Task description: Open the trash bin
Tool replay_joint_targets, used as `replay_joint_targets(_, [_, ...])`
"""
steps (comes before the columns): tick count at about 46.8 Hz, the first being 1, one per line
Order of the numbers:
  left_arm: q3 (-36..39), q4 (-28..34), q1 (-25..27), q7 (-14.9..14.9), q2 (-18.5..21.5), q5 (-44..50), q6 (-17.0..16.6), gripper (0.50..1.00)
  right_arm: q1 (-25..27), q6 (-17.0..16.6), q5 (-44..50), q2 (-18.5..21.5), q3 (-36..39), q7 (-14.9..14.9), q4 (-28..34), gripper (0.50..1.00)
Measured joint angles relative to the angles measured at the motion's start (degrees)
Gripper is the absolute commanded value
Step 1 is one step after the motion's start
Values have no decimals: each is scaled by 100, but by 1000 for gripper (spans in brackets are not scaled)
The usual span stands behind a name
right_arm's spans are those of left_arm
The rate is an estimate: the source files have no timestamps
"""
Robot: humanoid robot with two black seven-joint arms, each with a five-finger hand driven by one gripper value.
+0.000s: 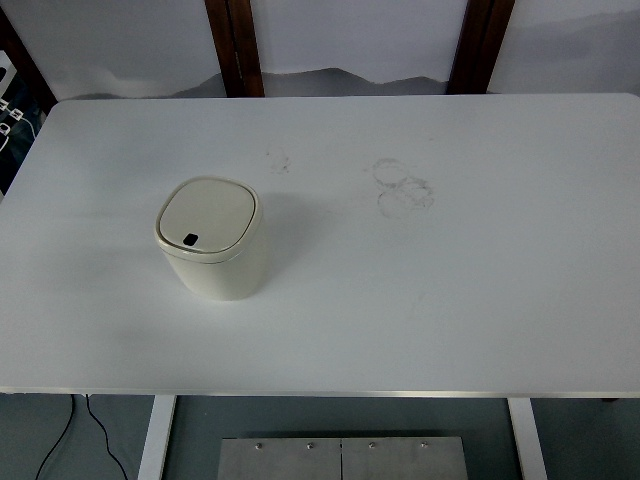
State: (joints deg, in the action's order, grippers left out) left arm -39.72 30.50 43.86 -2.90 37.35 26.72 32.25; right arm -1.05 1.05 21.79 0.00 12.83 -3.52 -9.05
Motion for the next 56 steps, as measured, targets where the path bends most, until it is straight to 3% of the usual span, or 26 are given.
replay_joint_targets(56, [9,7,35,24,63,-36,-123,1000,0,1,9,0,8,0,9,995])
